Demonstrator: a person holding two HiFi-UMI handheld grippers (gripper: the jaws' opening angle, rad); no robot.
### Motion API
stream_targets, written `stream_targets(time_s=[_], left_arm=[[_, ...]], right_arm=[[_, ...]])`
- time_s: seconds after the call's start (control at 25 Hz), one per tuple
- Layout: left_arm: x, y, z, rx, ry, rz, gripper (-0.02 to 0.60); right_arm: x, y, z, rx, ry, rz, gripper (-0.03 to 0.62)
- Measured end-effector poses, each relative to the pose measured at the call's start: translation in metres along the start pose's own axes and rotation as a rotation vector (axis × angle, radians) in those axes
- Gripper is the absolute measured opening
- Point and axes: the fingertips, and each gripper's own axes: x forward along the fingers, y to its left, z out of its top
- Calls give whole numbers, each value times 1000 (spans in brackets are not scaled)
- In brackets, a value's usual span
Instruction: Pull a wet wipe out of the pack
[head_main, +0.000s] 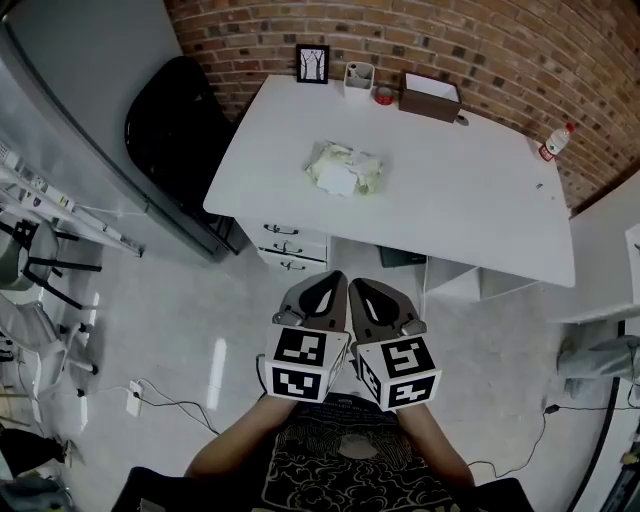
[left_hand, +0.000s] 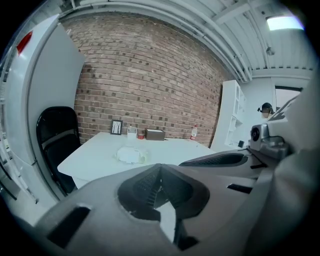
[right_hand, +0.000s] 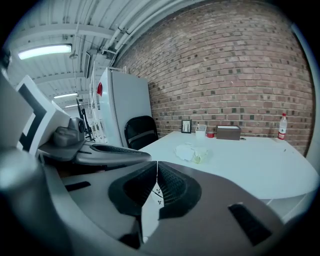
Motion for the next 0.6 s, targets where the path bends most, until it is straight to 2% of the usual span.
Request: stream_targets(time_s=[0.36,0.6], left_arm=[[15,52,24,75,-1,-76,11],[25,71,29,85,7,-138,11]], right_arm=[[47,4,26,38,-5,-62,18],[70,7,39,32,-7,-107,18]])
